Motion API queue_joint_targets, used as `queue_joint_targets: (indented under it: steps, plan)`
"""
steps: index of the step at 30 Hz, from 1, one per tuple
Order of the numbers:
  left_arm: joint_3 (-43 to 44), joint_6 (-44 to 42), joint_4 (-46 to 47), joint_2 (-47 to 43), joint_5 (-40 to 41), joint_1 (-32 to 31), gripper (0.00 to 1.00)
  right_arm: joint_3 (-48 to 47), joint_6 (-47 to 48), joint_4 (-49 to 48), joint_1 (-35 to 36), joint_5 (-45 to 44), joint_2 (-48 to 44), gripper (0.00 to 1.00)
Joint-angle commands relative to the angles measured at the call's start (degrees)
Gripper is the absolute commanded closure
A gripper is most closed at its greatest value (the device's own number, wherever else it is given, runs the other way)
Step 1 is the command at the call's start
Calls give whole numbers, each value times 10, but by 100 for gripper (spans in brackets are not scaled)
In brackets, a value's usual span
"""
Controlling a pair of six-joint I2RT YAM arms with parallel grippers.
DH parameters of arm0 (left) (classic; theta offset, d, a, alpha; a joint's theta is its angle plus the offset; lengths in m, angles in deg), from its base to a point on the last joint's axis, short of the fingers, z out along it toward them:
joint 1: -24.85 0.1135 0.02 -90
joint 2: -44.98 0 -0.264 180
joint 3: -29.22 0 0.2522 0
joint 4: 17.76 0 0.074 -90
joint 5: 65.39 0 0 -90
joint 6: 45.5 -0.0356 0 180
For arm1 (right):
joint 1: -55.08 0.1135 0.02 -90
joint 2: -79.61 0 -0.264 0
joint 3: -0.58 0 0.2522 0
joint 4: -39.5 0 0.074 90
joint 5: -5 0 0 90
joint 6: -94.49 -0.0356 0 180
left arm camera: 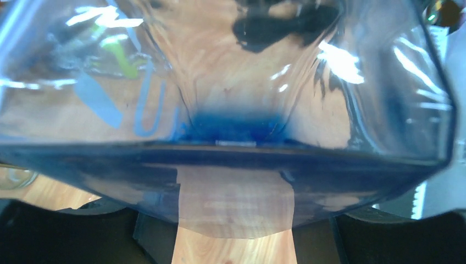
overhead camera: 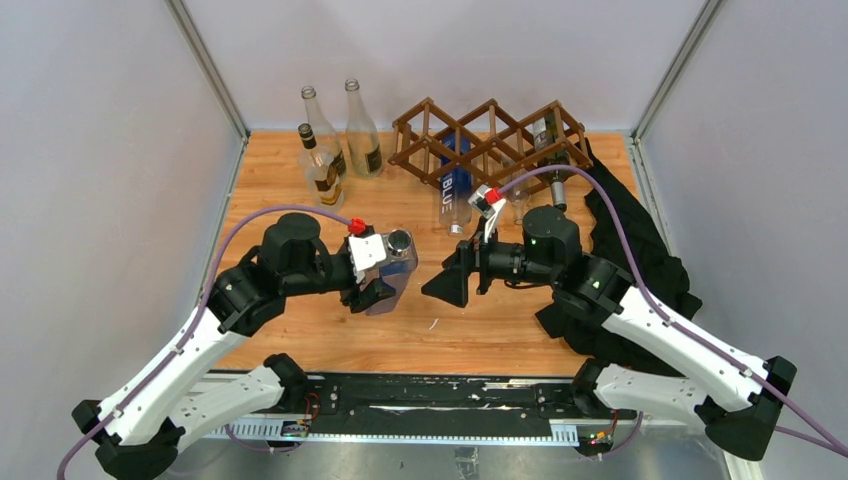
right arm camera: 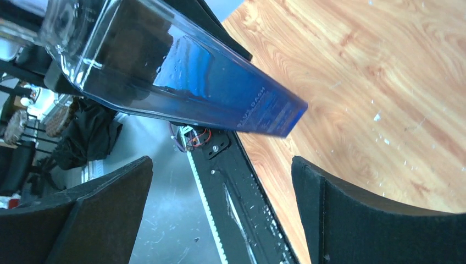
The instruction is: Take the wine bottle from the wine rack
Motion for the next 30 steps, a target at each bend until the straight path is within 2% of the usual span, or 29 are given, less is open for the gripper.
queue_joint_targets:
  steps: [1,8,19,20,21,22,25,26,27,30]
  plan:
    - [62,59,60,5,-68,-1,100,16,56,-98,-1,49,-11,0]
    - [117,58,-24,50,-175,-1,100,-4,84,-184,14,85,20,0]
    - [140,70,-42,62,-219,-1,100,-18,94,-264,44,114,70,0]
    - [137,70,-41,61,-219,-1,100,-20,94,-267,45,110,72,4]
    - [134,70,-42,62,-217,-1,99,-20,95,-271,46,109,75,12]
    - [132,70,-44,61,-212,-1,86,-21,95,-277,45,110,76,25]
    - [127,67,-61,65,-180,-1,25,-29,102,-266,47,102,80,71]
    - [124,61,-69,65,-168,-1,9,-34,108,-252,47,91,80,91]
    - [120,54,-75,64,-156,-1,2,-38,119,-237,47,79,77,99]
    - [111,35,-77,58,-131,0,0,-35,139,-224,47,60,66,100]
